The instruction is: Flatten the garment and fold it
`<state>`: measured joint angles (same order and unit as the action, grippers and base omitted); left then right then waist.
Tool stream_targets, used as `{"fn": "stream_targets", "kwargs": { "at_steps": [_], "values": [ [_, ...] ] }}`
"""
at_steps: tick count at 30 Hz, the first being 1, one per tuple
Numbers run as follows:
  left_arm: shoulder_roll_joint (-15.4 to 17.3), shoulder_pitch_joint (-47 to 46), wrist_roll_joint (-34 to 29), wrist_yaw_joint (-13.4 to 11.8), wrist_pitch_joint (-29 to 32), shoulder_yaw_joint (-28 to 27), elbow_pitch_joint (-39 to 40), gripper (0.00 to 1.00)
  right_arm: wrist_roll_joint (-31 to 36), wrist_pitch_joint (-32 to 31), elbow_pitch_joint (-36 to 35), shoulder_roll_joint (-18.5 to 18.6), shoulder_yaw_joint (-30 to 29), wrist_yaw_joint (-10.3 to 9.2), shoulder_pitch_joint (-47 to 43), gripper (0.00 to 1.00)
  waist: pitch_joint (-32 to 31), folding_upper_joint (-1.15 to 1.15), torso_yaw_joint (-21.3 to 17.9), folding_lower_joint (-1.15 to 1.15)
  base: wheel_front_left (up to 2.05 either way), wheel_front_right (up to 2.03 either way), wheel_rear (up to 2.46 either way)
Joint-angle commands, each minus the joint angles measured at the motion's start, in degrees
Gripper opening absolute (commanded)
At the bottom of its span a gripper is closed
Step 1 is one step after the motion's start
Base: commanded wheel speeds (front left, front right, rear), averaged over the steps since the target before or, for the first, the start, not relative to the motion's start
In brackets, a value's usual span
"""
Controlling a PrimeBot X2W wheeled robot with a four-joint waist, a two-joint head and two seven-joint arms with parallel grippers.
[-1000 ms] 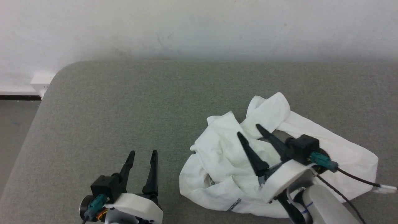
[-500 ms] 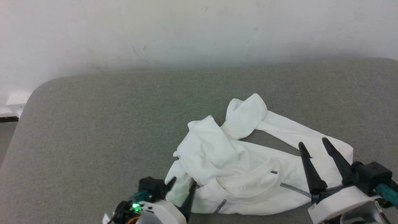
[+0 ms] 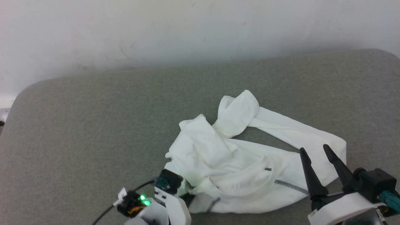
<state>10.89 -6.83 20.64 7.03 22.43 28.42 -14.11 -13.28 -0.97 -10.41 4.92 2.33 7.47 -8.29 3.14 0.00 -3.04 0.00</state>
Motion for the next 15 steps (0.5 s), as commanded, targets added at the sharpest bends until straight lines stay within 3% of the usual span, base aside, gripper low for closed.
{"fn": "stream_targets", "kwargs": {
  "at_steps": [1,9,15],
  "values": [
    [1.72,-2.19,-0.30,0.29,-1.28,-0.24,1.67,0.00,-0.30,0.24,0.03,-0.41,-0.12,0.02,-0.05,1.00,0.07,0.00,0.06,0.00,0.00,0.00,0.00],
    [5.30,-9.64,-4.62,-2.25,-10.86,-5.02,9.01,0.00,-0.06,0.59,0.45,-0.83,-1.52,0.02,0.37,1.00,0.39,0.00,1.77,0.00,0.00,0.00,0.00],
    [8.33,-6.96,-5.00,-9.57,-16.98,-13.76,15.50,0.00,-0.16,0.68,0.77,-1.06,-1.37,0.02,0.47,1.00,0.66,0.00,2.74,0.00,0.00,0.00,0.00]
  ]
}}
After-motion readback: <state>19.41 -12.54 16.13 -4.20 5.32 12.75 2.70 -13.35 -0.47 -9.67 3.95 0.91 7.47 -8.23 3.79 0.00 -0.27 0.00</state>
